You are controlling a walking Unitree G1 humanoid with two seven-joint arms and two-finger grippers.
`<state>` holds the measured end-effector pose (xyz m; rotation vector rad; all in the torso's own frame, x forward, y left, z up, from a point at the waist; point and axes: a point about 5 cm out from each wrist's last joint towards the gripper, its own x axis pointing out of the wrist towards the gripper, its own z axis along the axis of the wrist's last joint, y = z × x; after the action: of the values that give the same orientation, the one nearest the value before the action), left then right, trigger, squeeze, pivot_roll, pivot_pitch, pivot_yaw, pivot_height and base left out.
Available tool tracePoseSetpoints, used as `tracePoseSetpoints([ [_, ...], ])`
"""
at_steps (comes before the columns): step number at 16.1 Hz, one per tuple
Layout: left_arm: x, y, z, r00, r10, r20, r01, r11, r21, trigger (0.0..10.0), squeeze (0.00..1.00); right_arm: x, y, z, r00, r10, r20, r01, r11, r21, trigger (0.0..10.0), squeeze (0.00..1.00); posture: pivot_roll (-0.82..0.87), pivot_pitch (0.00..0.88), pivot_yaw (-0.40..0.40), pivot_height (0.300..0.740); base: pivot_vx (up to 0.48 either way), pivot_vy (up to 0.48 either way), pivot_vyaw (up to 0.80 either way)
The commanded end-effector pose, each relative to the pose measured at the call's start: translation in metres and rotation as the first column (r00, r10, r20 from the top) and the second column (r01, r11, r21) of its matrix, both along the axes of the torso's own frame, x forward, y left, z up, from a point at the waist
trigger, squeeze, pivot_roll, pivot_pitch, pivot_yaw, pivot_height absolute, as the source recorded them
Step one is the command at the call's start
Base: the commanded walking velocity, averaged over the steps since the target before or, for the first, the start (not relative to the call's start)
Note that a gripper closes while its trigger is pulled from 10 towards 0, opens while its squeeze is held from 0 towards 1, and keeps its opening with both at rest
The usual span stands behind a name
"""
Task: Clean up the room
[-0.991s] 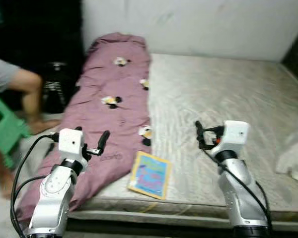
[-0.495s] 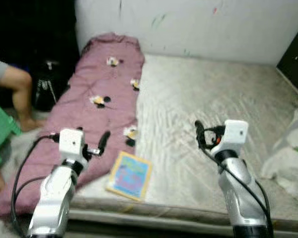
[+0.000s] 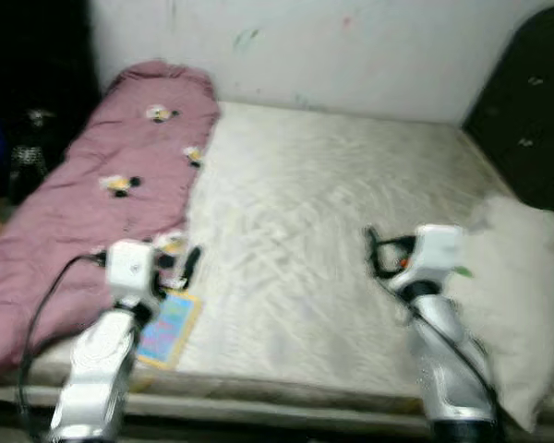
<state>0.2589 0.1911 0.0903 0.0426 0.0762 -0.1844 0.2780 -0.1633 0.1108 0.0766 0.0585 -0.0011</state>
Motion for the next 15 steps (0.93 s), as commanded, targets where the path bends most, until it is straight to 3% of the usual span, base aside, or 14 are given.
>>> tracePoseSetpoints([
  [1, 0.0033, -0.0039, 0.0056, 1.0, -0.006, 0.025, 0.006, 1.0, 0.0, 10.0, 0.0, 0.0015, -0.0063, 0.0054, 1.0, -0.014, 0.019, 0.014, 1.0, -0.016, 10.0, 0.0, -0.05, 0.0, -0.041, 0.74, 0.0, -0.48, 0.0],
  [15, 0.0035, -0.0056, 0.005, 1.0, -0.006, 0.027, 0.006, 1.0, -0.002, 10.0, 0.0, 0.004, -0.0065, 0.0063, 1.0, -0.007, 0.024, 0.007, 1.0, -0.02, 10.0, 0.0, -0.05, 0.0, -0.049, 0.74, 0.0, -0.48, 0.0],
])
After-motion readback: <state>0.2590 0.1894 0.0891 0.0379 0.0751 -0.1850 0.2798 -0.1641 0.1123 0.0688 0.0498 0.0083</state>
